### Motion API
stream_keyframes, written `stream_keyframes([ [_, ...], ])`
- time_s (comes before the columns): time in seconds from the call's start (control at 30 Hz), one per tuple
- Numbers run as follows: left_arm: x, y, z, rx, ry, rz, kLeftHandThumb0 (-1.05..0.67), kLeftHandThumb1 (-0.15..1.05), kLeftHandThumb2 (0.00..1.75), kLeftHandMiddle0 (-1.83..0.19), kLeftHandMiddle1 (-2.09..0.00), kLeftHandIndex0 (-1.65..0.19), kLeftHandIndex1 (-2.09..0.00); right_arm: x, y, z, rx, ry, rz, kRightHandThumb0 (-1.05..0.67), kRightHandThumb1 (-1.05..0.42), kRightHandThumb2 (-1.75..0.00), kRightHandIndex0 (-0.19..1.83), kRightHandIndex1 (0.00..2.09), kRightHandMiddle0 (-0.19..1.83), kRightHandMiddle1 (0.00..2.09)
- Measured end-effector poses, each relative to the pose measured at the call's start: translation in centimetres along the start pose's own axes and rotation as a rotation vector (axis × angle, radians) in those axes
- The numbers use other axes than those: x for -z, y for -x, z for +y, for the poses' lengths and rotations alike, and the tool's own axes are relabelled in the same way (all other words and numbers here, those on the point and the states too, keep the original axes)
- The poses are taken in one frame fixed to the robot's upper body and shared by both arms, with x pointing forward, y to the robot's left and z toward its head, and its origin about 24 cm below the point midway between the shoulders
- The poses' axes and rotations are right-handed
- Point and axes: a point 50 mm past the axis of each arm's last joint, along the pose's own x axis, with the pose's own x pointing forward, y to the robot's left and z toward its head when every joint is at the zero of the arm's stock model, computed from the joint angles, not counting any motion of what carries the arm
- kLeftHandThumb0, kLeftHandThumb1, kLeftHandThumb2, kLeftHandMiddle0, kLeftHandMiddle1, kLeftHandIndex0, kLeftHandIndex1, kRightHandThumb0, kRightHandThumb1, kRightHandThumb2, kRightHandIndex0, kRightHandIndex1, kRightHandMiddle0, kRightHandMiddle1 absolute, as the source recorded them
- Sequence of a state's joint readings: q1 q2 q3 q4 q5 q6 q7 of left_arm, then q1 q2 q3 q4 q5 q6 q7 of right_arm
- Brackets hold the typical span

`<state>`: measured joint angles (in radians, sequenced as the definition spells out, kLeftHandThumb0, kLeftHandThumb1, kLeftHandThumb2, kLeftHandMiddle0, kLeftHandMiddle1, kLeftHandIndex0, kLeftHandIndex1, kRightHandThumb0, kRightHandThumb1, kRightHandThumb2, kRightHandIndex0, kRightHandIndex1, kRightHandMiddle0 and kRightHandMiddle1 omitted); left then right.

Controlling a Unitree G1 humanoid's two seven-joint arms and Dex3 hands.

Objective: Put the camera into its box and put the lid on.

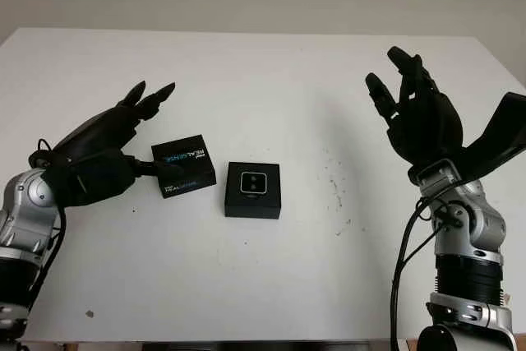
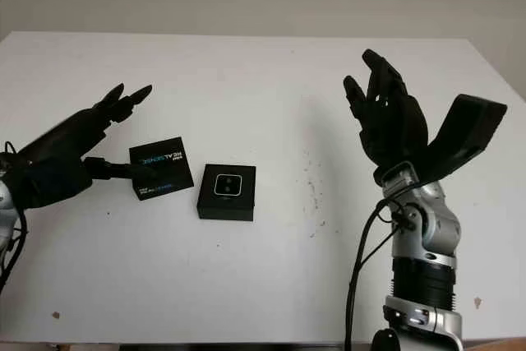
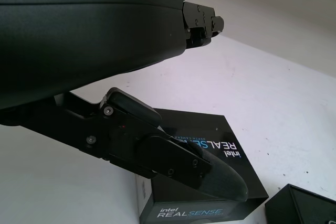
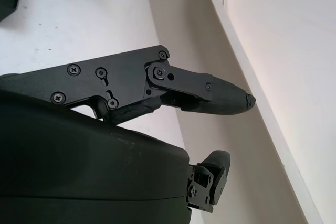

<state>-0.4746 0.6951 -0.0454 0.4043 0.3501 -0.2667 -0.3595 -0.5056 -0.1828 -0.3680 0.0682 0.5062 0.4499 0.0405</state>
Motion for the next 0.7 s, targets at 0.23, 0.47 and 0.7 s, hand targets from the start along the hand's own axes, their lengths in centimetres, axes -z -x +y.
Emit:
stream_keyframes([
  [0.23, -0.1, -1.6, -1.4, 0.047, -0.023, 0.010, -0.79, 0.91, 0.05, 0.06, -0.06, 0.08, -0.05, -0.2, -0.1, 0.1, 0.030, -0.034, 0.006, -0.67, -1.05, -0.59, 0.10, 0.11, -0.19, 0.77],
  [0.47, -0.6, -2.8, -1.6, 0.103, -0.082, 0.011, -0.80, 0.92, 0.06, 0.10, -0.04, 0.11, -0.04, -0.1, 0.0, 0.7, 0.043, -0.035, 0.009, -0.66, -1.05, -0.60, 0.06, 0.10, -0.19, 0.60],
  [0.7, -1.0, -3.2, -1.8, 0.158, -0.123, 0.006, -0.80, 0.91, 0.05, 0.10, -0.05, 0.11, -0.05, 0.4, -0.1, 1.5, 0.022, -0.002, 0.025, -0.63, -1.05, -0.62, 0.05, 0.10, -0.19, 0.58],
])
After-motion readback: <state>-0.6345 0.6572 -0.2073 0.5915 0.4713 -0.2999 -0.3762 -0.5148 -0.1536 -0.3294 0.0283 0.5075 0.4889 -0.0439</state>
